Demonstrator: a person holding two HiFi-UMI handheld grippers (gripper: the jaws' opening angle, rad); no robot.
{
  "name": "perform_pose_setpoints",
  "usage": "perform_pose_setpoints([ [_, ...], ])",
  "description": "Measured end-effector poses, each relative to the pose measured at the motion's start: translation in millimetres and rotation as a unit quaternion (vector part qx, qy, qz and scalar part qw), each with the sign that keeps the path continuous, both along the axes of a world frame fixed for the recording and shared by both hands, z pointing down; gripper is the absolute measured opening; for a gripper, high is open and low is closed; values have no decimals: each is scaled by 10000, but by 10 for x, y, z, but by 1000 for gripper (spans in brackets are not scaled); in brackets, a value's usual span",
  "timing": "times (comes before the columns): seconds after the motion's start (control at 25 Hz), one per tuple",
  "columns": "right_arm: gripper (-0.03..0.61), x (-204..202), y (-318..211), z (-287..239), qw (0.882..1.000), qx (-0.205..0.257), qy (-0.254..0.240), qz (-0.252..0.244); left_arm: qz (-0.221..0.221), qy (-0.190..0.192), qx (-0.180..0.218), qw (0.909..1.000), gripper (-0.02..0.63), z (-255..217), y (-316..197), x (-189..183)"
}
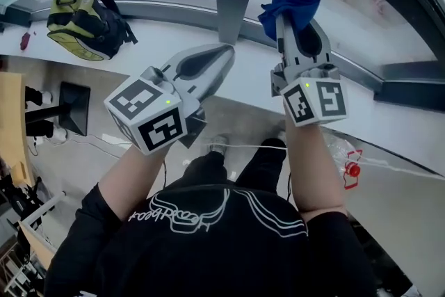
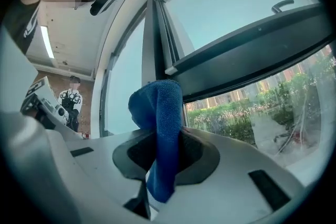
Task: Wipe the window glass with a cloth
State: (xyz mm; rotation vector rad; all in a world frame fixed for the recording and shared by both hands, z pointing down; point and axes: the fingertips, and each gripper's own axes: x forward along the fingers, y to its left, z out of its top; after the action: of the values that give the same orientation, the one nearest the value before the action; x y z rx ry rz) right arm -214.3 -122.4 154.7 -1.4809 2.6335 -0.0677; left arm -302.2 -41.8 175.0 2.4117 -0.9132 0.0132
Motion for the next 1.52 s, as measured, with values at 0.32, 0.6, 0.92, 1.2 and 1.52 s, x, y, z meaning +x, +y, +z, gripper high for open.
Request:
perform_pose_setpoints([
  [0.32,64,-49,-723,67,9988,482,-3,-96,-326,179,-89,9993,6,265,-192,25],
  [0.6,64,-123,-1190,201,9979,642,90,-18,-1089,295,-64,9936,6,463,-422,-161],
  [0.92,64,-165,-1368,177,9953,881,393,127,-1245,336,20,9917,6,533,-511,-59],
  [1.2,64,-9,-1433,205,9935,937,511,402,-1130,299,92,9931,6,584,-558,194],
  [1.52,66,169,-1465,256,9928,810,620,629,-1108,272,-40,9935,6,627,-527,245],
])
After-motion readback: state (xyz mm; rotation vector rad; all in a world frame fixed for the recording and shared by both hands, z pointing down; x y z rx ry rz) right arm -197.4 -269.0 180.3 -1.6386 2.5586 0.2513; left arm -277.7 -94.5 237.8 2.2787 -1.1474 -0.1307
